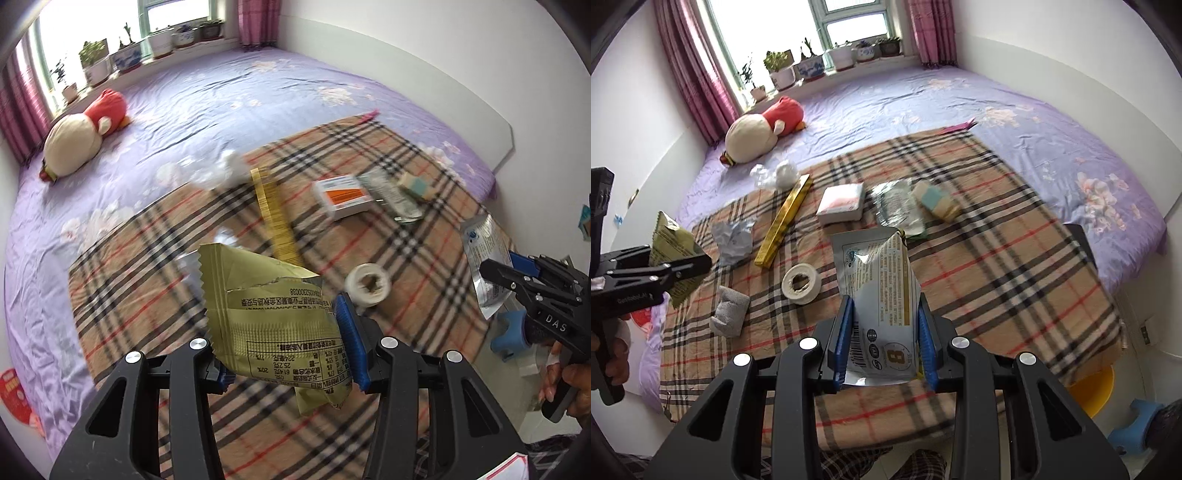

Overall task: Collect trash
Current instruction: 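Carry the wrapper and wipe packet in both tools toward the yellow wastebasket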

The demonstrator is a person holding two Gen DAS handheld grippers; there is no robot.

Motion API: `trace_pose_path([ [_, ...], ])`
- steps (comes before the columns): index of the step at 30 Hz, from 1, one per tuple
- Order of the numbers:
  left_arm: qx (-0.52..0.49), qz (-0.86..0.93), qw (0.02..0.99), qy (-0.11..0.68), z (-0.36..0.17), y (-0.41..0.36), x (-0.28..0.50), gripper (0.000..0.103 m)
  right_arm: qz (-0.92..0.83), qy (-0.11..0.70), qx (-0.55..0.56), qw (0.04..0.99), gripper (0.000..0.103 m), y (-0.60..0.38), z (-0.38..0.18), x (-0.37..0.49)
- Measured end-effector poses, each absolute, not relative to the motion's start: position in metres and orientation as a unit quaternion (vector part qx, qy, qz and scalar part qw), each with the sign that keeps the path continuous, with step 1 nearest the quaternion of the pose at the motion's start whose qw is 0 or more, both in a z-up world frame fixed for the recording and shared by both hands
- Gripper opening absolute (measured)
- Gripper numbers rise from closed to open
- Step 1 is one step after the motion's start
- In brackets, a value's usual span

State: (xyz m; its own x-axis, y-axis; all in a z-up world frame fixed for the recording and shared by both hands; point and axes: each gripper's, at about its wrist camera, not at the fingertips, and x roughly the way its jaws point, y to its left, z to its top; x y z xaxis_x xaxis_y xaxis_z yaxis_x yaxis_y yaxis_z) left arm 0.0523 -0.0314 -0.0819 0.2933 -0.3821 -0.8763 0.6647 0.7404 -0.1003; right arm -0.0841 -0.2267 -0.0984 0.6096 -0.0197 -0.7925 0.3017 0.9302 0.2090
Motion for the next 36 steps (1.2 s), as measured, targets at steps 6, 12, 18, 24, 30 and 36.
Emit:
trace_pose_path([
  [6, 0.182, -0.397, 0.764, 0.475, -0.074, -0.109, 0.018, 0.047, -0.14, 0.406, 0.192, 0.883, 0.034, -0.276, -0.082, -0.128],
  [12, 0.227, -0.472, 0.723, 0.45, -0.071, -0.196, -0.026, 0.047, -0.205, 0.392, 0.221, 0.869, 0.034, -0.327, -0.08, -0.187],
  [18, 0.272, -0.539, 0.677, 0.421, -0.071, -0.271, -0.074, 0.047, -0.265, 0.382, 0.25, 0.849, 0.034, -0.37, -0.088, -0.246],
  [24, 0.309, -0.593, 0.627, 0.399, -0.078, -0.332, -0.123, 0.047, -0.312, 0.376, 0.276, 0.828, 0.034, -0.403, -0.101, -0.293],
  [30, 0.355, -0.631, 0.571, 0.386, -0.105, -0.385, -0.175, 0.047, -0.358, 0.381, 0.305, 0.796, 0.034, -0.448, -0.133, -0.338],
  [36, 0.391, -0.642, 0.526, 0.398, -0.151, -0.436, -0.217, 0.049, -0.372, 0.396, 0.331, 0.771, 0.034, -0.489, -0.18, -0.371],
])
